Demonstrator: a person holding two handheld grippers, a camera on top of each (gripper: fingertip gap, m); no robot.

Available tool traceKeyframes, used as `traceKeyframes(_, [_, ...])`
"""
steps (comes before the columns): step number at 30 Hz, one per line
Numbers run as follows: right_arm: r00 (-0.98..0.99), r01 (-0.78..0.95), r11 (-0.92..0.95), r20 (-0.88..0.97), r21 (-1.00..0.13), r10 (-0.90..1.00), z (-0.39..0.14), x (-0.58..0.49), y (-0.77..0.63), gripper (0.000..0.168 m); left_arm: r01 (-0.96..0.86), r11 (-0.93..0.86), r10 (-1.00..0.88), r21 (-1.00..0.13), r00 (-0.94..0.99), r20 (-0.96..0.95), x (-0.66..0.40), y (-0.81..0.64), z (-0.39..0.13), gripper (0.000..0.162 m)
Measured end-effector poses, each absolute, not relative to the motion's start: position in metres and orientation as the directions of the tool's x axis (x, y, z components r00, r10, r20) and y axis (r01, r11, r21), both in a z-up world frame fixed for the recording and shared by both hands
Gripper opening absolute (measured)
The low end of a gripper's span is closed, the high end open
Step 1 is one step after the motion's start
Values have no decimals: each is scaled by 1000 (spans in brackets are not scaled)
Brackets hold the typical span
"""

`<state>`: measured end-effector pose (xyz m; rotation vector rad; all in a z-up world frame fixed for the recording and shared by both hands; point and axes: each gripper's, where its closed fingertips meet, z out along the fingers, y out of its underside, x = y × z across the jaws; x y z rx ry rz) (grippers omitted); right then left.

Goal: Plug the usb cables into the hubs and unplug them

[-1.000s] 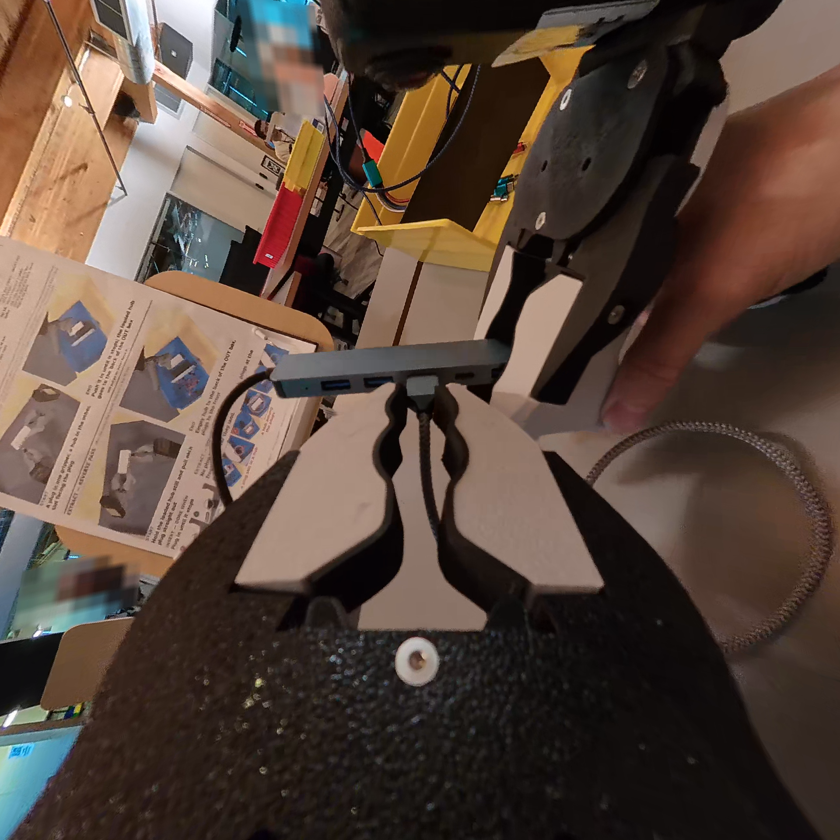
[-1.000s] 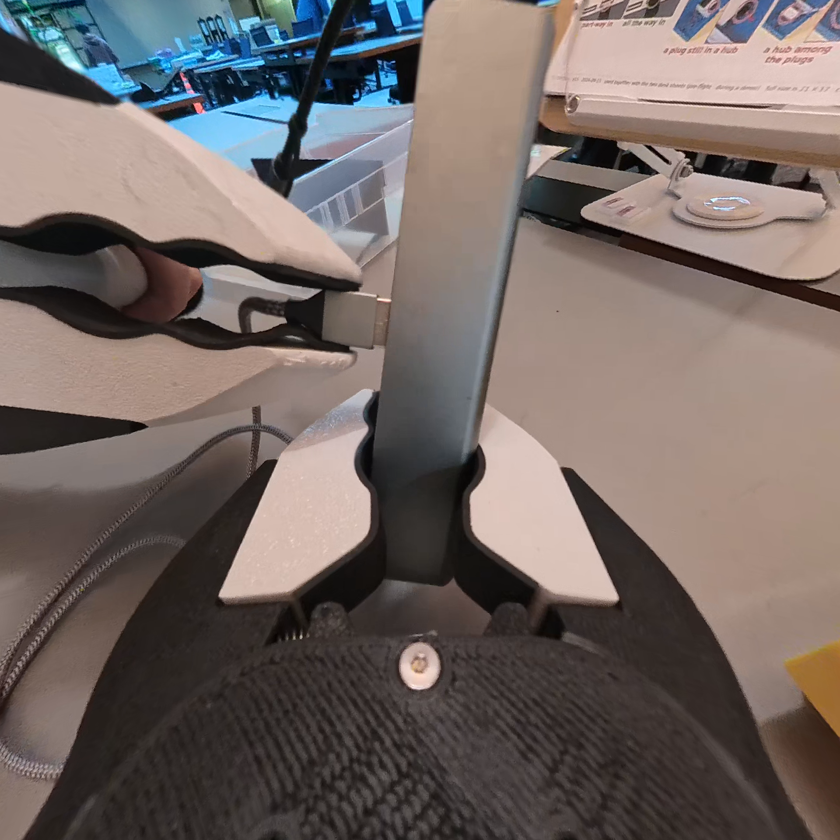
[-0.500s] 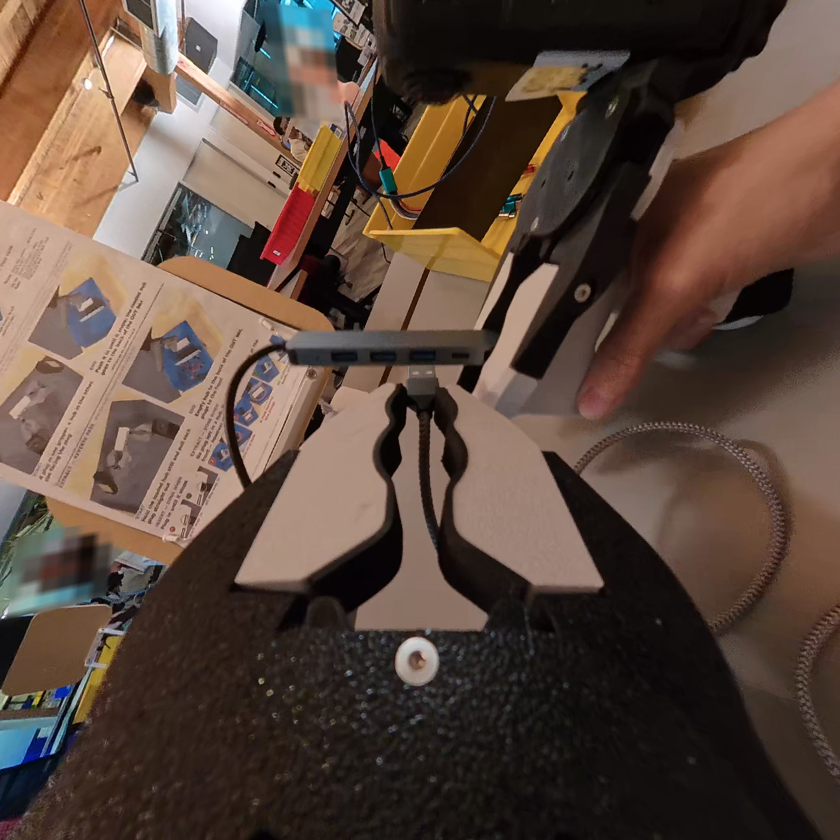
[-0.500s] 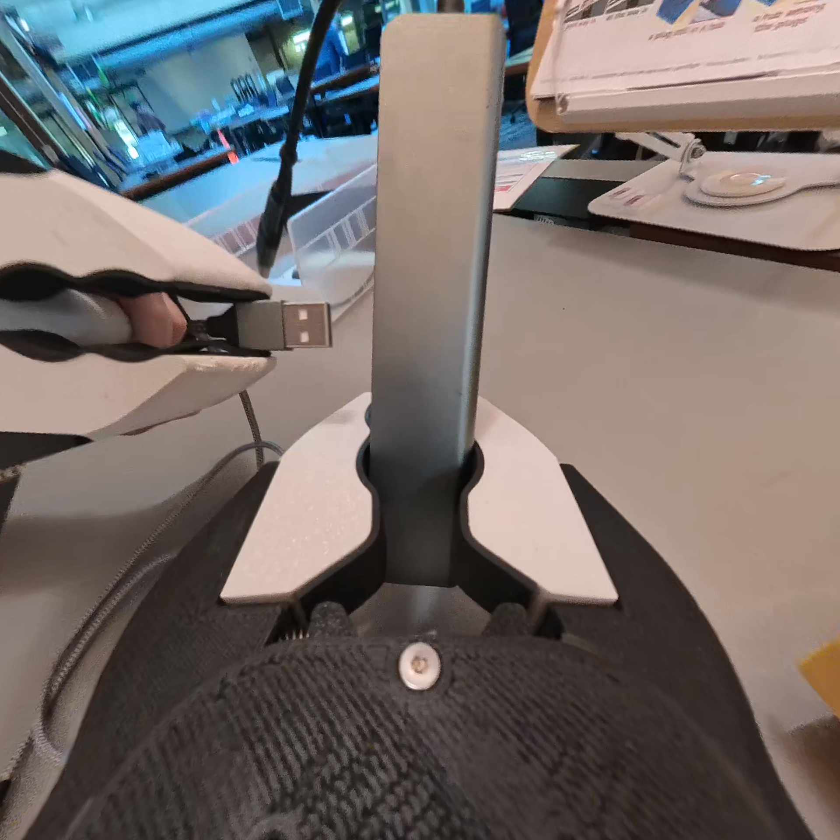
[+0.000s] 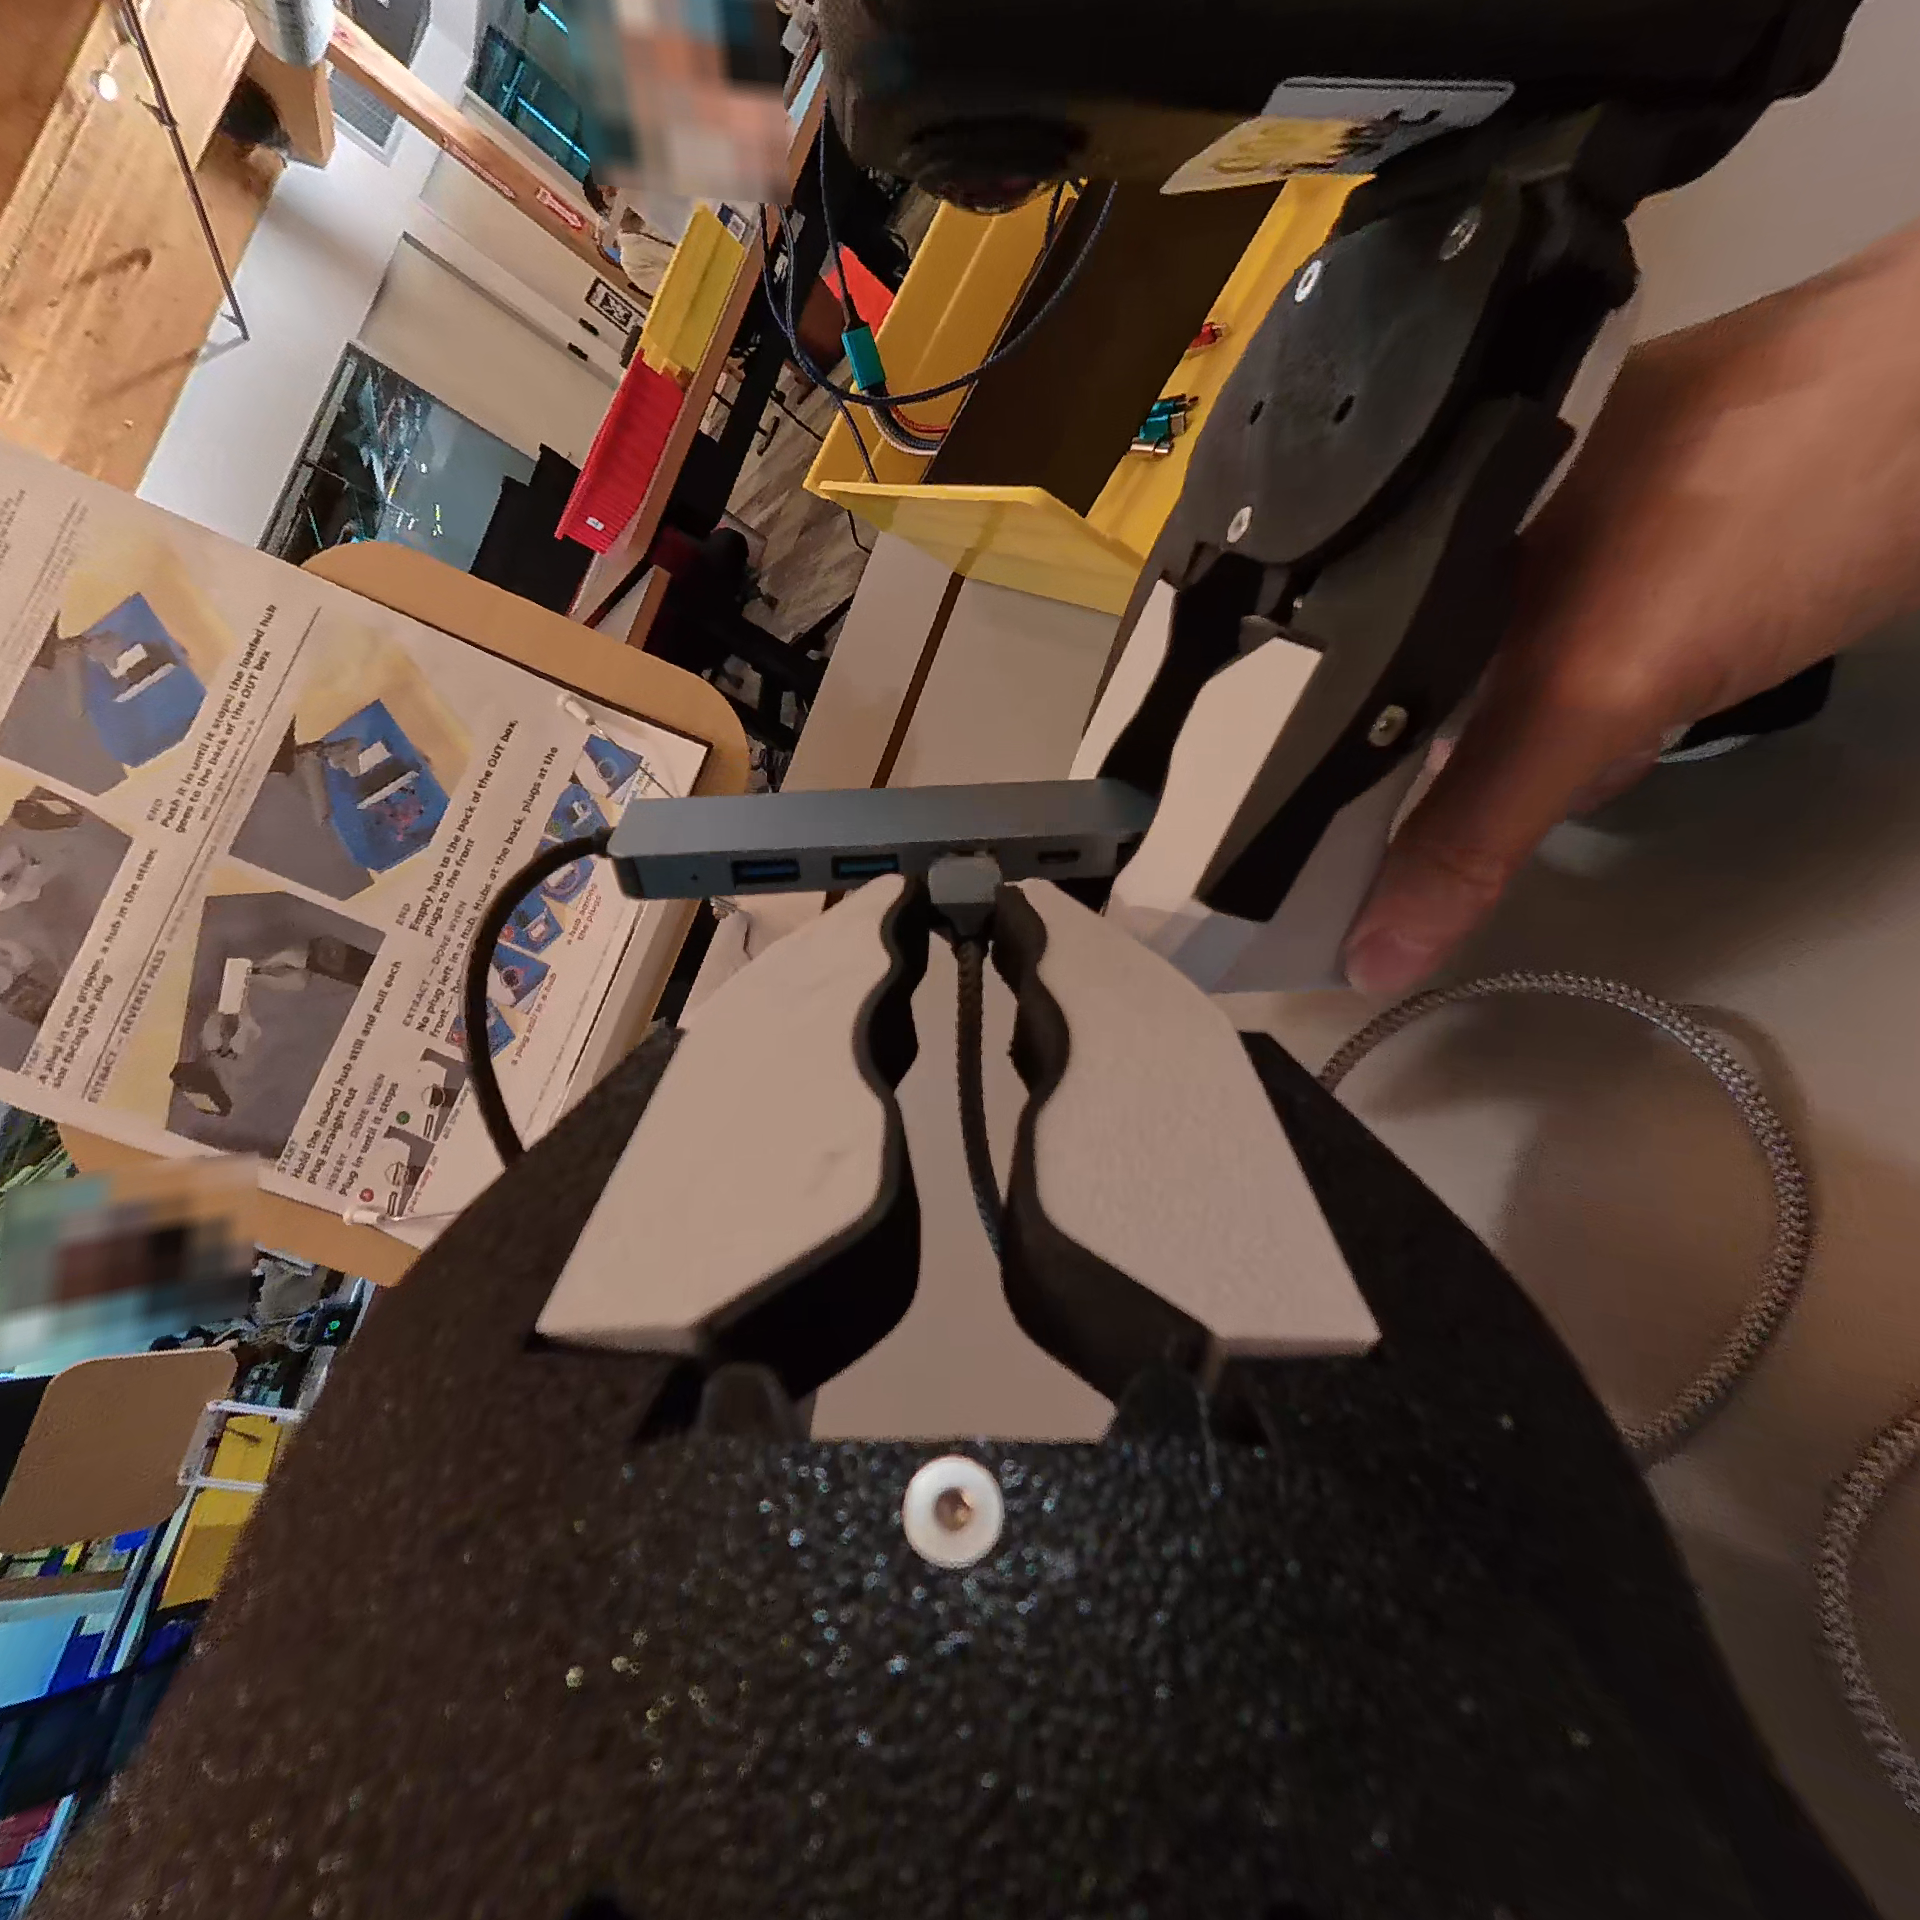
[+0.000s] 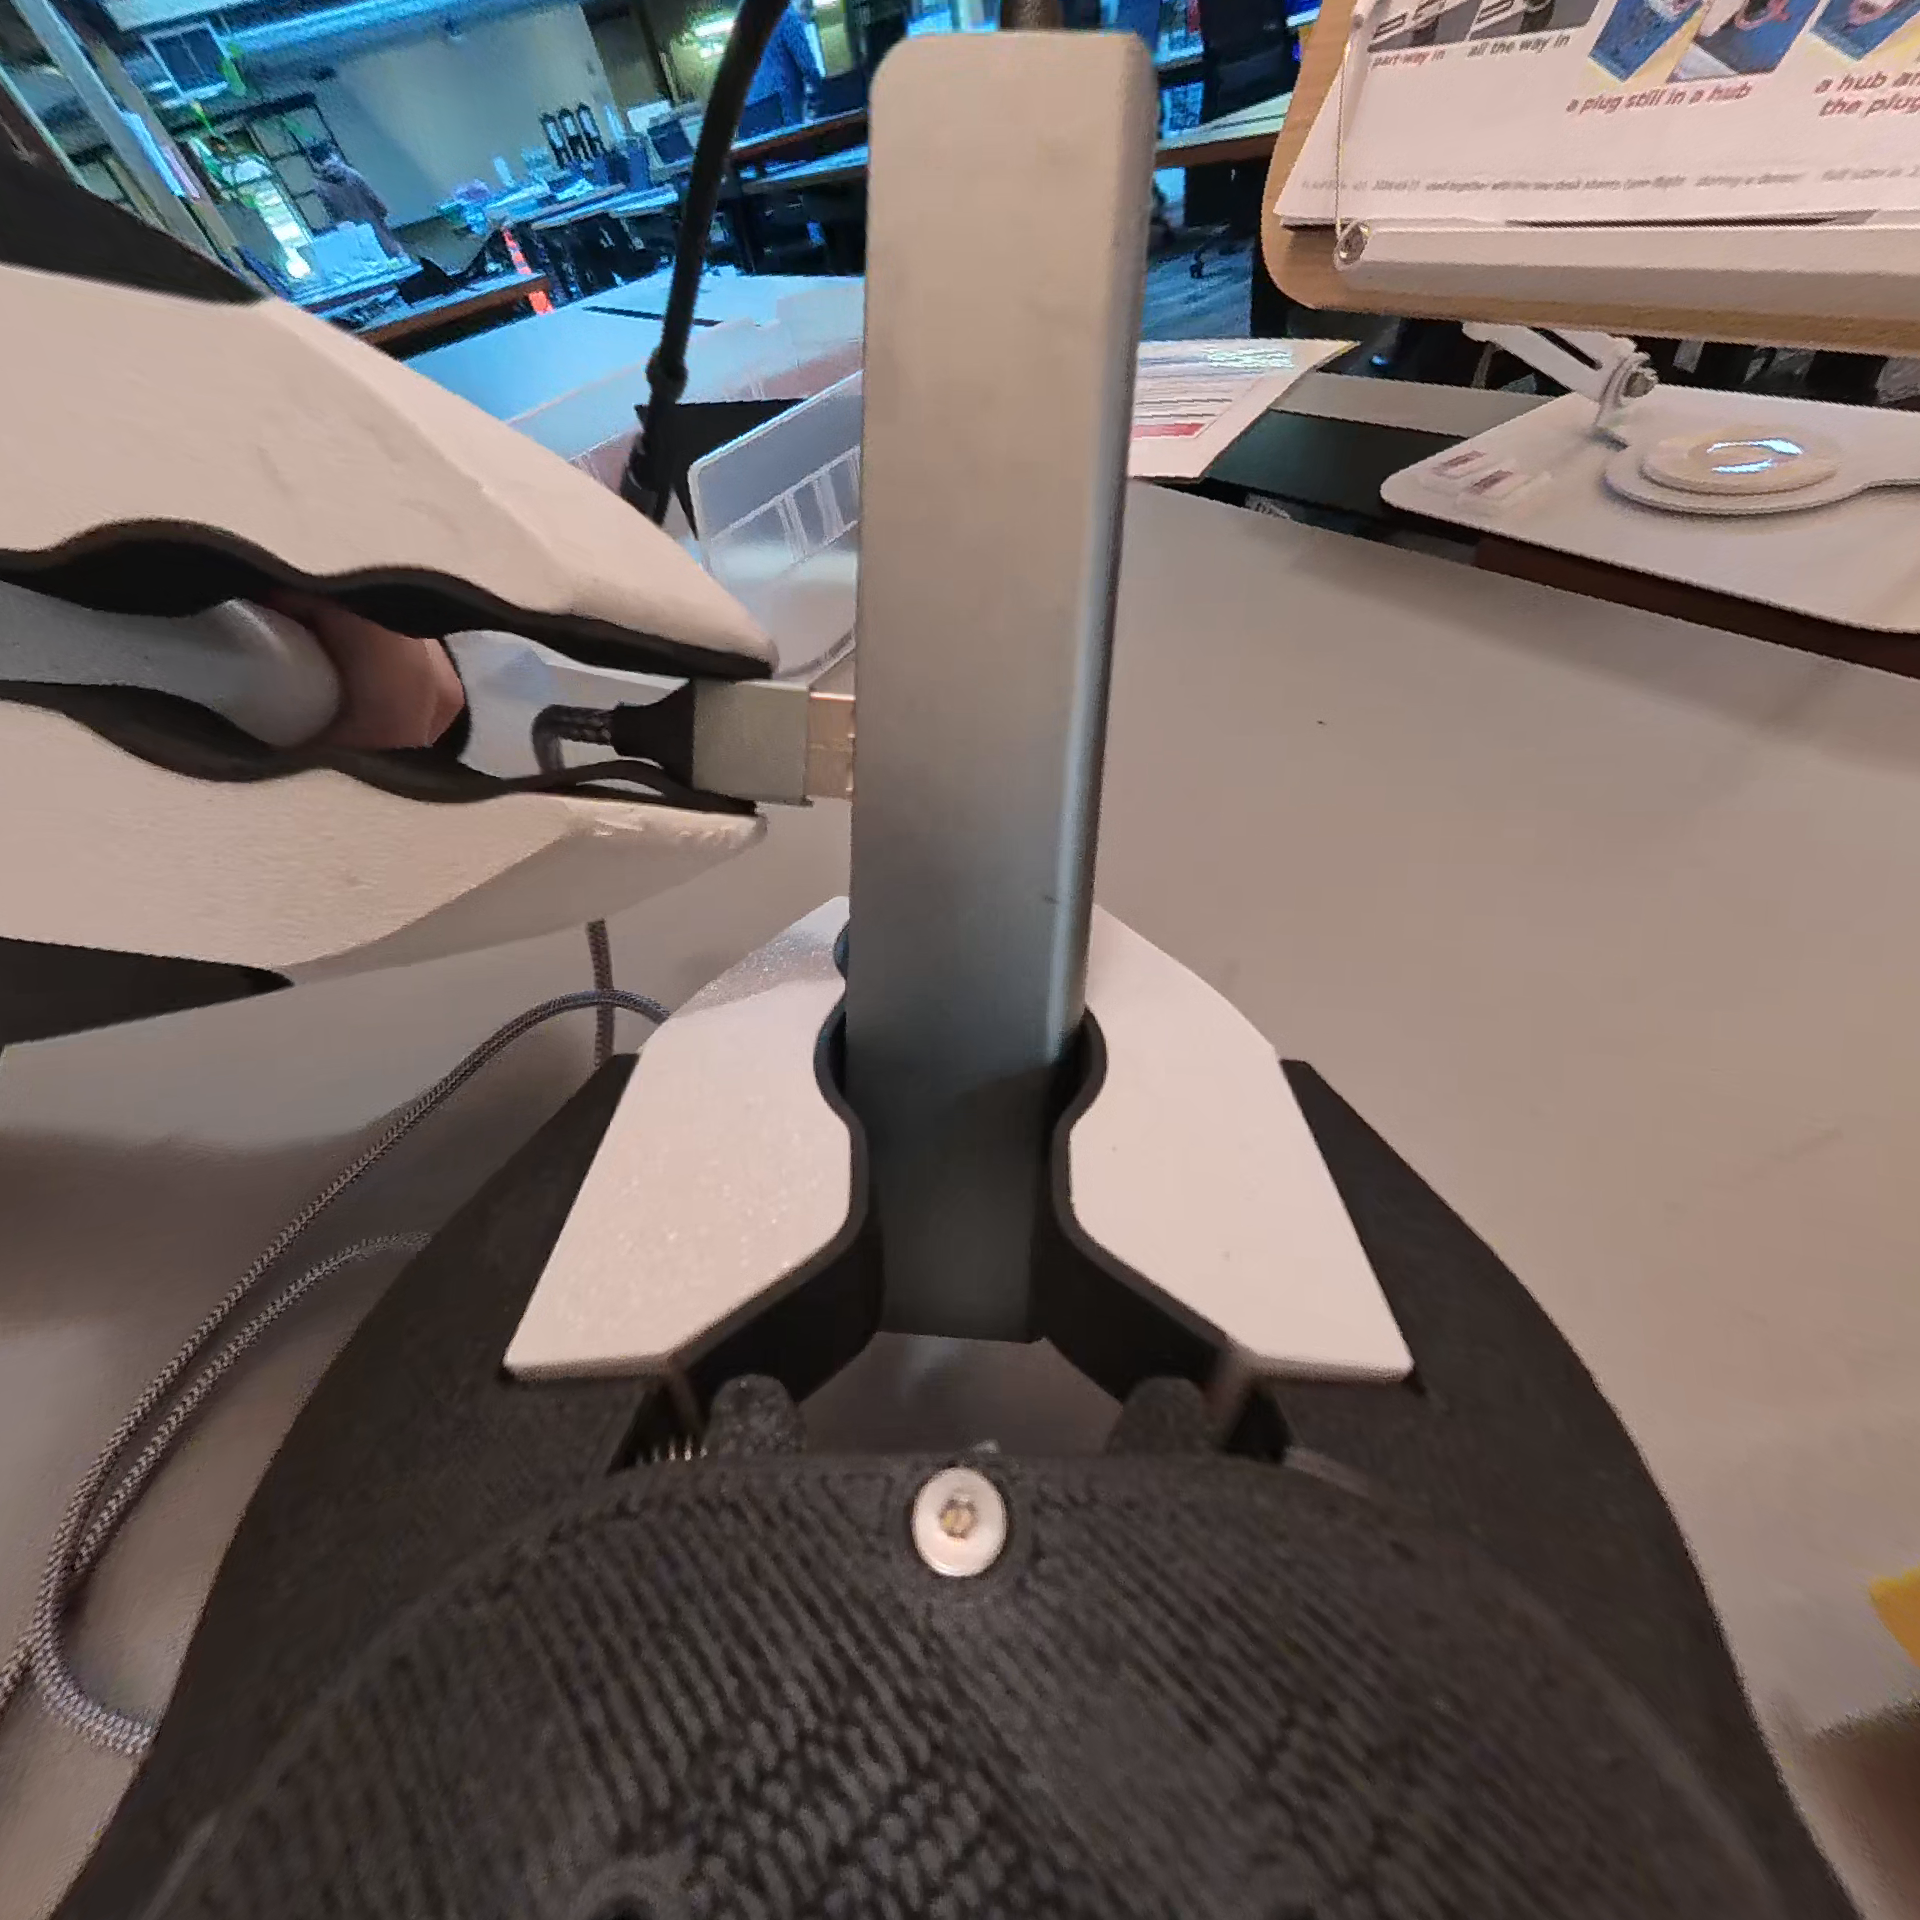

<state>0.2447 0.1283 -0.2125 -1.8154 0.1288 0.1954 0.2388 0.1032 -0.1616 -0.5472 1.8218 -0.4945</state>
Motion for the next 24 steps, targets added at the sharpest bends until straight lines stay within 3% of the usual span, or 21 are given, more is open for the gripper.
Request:
traceKeyframes(14, [994, -112, -281, -110, -953, -24, -217, 241, 129, 34, -162, 837, -546, -522, -311, -778, 239, 106, -164, 13])
traceKeyframes(24, [994, -111, -280, -105, -954, -36, -216, 243, 129, 34, -151, 813, -579, -562, -307, -755, 241, 108, -166, 13])
